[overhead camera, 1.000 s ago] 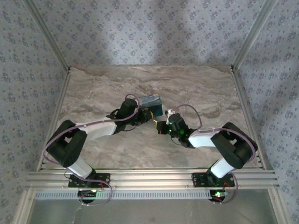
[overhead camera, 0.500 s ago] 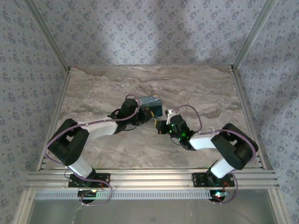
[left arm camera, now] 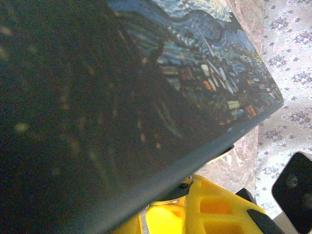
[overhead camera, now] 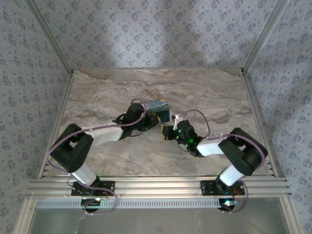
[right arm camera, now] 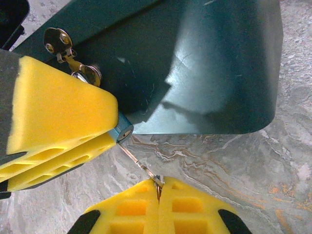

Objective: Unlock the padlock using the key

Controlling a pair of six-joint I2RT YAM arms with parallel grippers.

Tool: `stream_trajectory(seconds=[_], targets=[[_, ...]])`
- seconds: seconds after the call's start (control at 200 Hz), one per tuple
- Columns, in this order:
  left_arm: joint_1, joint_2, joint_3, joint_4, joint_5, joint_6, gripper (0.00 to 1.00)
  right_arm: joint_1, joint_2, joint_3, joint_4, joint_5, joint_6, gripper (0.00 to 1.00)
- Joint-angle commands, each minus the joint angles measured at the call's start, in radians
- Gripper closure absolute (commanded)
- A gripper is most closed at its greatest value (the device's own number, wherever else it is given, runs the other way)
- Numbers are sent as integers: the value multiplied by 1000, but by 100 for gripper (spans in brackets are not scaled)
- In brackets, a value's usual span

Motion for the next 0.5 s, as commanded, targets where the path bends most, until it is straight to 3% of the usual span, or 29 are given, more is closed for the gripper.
stream_trajectory(seconds=[0.0,0.495], targets=[[-7,1,33,60,19,-12,87,6,13,24,16,21,-24,100],[-7,3,30,61,27,-15,87,-3,28,29,67,17,-24,100]])
